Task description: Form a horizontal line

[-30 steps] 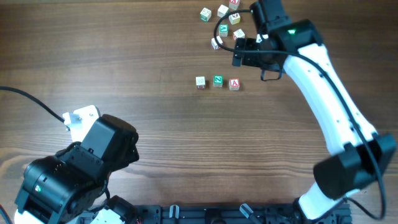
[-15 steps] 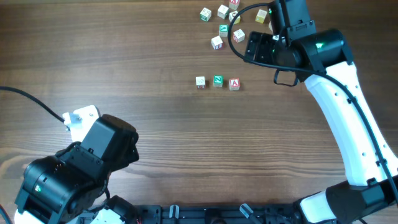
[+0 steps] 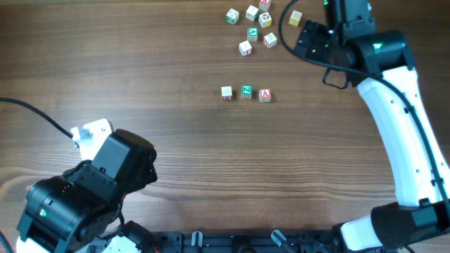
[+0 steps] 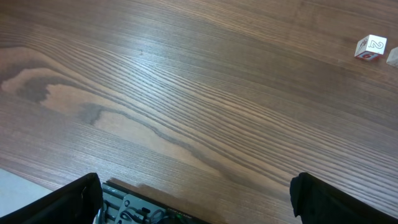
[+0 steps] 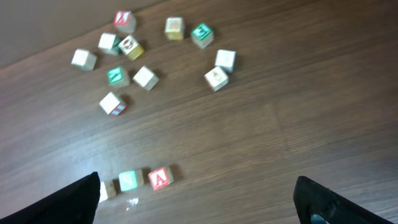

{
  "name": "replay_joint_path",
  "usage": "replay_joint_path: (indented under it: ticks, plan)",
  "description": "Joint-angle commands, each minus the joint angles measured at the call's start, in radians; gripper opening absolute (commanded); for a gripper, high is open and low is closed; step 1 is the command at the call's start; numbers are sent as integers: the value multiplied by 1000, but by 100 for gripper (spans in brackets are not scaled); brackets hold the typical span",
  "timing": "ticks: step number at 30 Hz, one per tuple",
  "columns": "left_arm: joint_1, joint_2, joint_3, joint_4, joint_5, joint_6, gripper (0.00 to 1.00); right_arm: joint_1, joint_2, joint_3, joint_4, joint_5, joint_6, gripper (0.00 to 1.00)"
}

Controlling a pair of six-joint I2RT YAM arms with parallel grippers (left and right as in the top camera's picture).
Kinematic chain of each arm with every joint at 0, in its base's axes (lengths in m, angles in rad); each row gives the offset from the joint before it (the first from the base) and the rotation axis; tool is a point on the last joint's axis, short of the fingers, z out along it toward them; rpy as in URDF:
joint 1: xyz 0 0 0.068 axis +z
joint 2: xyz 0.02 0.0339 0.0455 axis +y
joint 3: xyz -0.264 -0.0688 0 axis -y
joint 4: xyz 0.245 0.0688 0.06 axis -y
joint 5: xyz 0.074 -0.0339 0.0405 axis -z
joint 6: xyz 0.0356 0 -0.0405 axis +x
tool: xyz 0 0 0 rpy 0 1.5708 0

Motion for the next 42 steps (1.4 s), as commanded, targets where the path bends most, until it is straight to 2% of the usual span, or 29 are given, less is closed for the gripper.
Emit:
replay_joint_path:
  ticks: [1, 10, 25, 31, 42]
  plan:
    - [0, -4, 3, 0, 1, -2, 100, -33, -11, 17, 3, 8, 13, 100]
    - [0, -4, 3, 0, 1, -2, 100, -94, -2, -29, 98, 8, 12, 100]
    - [0, -4, 3, 0, 1, -2, 100, -103, 179, -29, 186, -68, -14, 100]
    - [0, -4, 3, 0, 1, -2, 100, -103, 159, -29, 135, -147, -14, 100]
    - [0, -4, 3, 0, 1, -2, 100, -103, 84, -16, 42, -151, -23, 100]
